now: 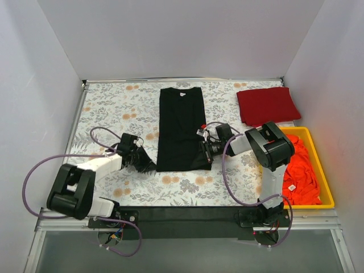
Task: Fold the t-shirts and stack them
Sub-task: Fold the tshirt
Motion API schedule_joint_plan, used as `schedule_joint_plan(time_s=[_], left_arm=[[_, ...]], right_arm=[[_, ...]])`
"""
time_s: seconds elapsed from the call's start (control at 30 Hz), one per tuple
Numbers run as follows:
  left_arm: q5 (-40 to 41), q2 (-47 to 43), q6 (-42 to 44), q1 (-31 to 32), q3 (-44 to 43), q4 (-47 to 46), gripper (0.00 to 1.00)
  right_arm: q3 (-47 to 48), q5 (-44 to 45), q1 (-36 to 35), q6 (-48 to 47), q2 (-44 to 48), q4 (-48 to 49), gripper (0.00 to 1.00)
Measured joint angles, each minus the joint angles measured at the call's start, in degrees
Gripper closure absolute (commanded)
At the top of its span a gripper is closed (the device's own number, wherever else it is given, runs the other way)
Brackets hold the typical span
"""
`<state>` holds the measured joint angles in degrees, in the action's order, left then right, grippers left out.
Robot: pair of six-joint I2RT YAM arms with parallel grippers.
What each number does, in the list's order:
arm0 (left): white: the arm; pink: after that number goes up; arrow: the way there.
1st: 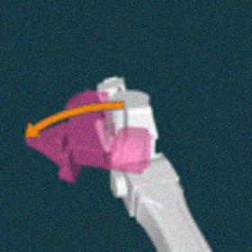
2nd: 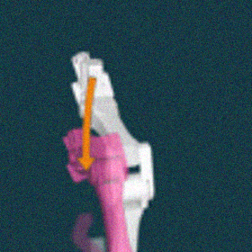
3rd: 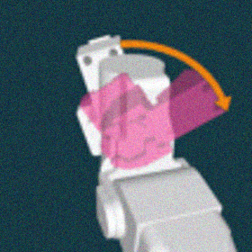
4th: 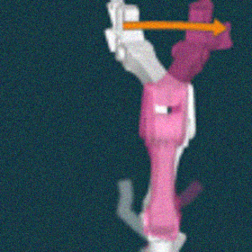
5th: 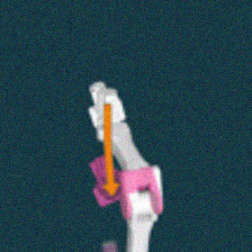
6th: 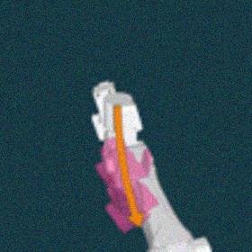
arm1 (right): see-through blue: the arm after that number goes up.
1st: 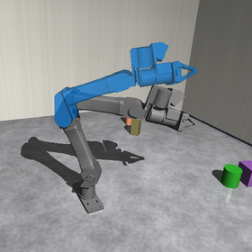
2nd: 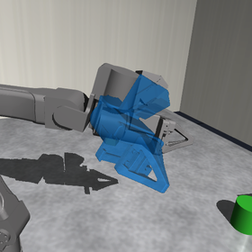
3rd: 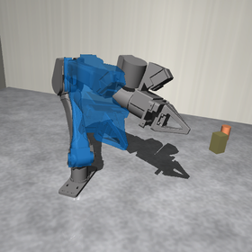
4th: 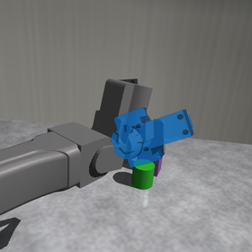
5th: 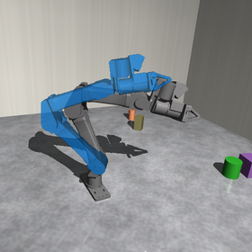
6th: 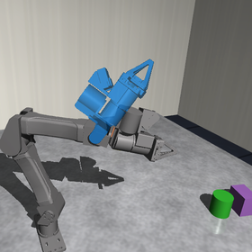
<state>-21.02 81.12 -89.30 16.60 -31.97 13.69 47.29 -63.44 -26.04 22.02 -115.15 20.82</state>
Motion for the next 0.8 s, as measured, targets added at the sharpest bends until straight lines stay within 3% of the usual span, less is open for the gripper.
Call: schedule_joint_plan(time_s=[0.23, 0.27, 0.4, 0.53, 0.7, 0.8], left_arm=[[0.57, -16.70, -1.40, 2.43, 2.64, 9.38, 0.74], [1.05, -17.70, -1.16, 2.51, 1.27, 9.75, 0.68], [2.21, -15.10, 1.36, 2.64, -6.75, 8.35, 0.59], [2.64, -6.78, 4.15, 2.64, -12.63, 4.00, 0.60], [2.78, 4.48, 6.64, 2.95, -17.33, 0.63, 0.76], [2.73, 8.83, 7.32, 4.09, -19.50, -0.61, 0.79]], right_arm=[[-8.50, 2.56, 0.42, -2.16, 10.40, -8.70, 0.73], [-8.17, 3.80, 0.50, -2.89, 12.31, -10.80, 0.73], [-1.68, 8.37, 1.88, -5.11, 18.45, -17.27, 0.73], [6.14, 10.78, 6.01, -5.97, 19.34, -17.92, 0.73], [12.87, 12.41, 11.17, -5.97, 13.16, -18.05, 0.74], [14.91, 13.42, 12.13, -5.97, 8.20, -18.47, 0.74]])
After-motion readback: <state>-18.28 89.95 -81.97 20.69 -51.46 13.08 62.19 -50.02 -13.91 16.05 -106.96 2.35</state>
